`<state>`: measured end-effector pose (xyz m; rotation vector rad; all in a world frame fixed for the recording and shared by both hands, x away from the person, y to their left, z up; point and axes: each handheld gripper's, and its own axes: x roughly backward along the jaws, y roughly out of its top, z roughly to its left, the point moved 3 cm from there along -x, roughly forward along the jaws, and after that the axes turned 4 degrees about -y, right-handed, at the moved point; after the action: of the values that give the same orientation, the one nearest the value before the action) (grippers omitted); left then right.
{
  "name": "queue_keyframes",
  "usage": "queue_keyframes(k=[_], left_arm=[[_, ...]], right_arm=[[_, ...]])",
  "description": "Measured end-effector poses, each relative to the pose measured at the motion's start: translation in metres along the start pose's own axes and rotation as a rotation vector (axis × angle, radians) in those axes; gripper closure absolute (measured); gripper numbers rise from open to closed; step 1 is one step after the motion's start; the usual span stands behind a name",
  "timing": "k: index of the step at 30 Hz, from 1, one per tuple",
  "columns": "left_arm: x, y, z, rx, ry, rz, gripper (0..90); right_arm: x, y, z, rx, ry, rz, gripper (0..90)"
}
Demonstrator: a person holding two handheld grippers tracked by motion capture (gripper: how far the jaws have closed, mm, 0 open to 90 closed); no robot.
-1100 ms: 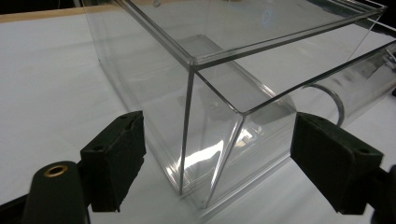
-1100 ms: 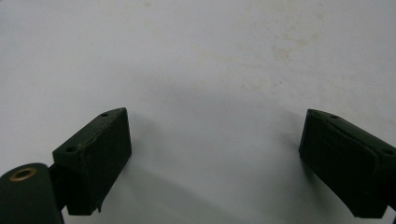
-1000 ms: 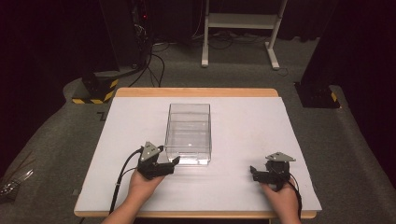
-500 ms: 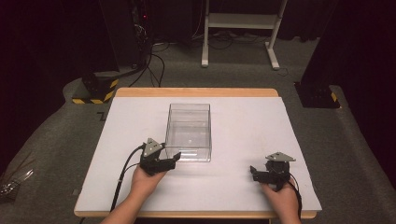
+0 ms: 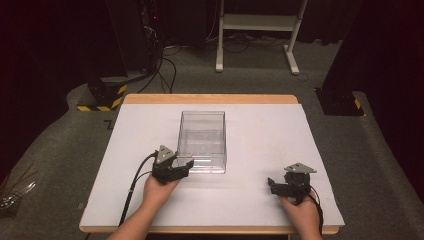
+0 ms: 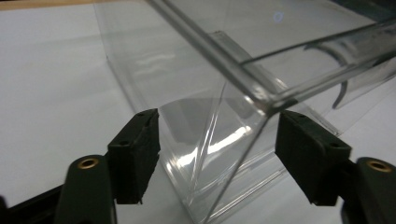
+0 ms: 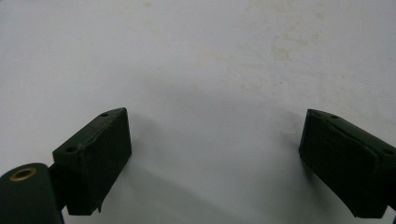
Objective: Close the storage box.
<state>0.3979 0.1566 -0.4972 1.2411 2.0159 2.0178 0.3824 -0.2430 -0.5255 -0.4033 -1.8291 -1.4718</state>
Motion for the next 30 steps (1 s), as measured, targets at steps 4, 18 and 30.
queue_keyframes(k=[4,18,30], left_arm=[[-0.002,0.000,0.002,0.012,0.004,0.004,33.6],[0.002,0.000,0.000,0.006,0.010,0.012,29.2],[0.020,-0.008,0.005,0.025,-0.018,0.005,19.0]], right_arm=[[0.000,0.000,0.000,0.000,0.000,0.000,9.2],[0.000,0.000,0.000,-0.001,0.001,0.000,9.1],[0.000,0.000,0.000,-0.001,0.001,0.000,9.2]])
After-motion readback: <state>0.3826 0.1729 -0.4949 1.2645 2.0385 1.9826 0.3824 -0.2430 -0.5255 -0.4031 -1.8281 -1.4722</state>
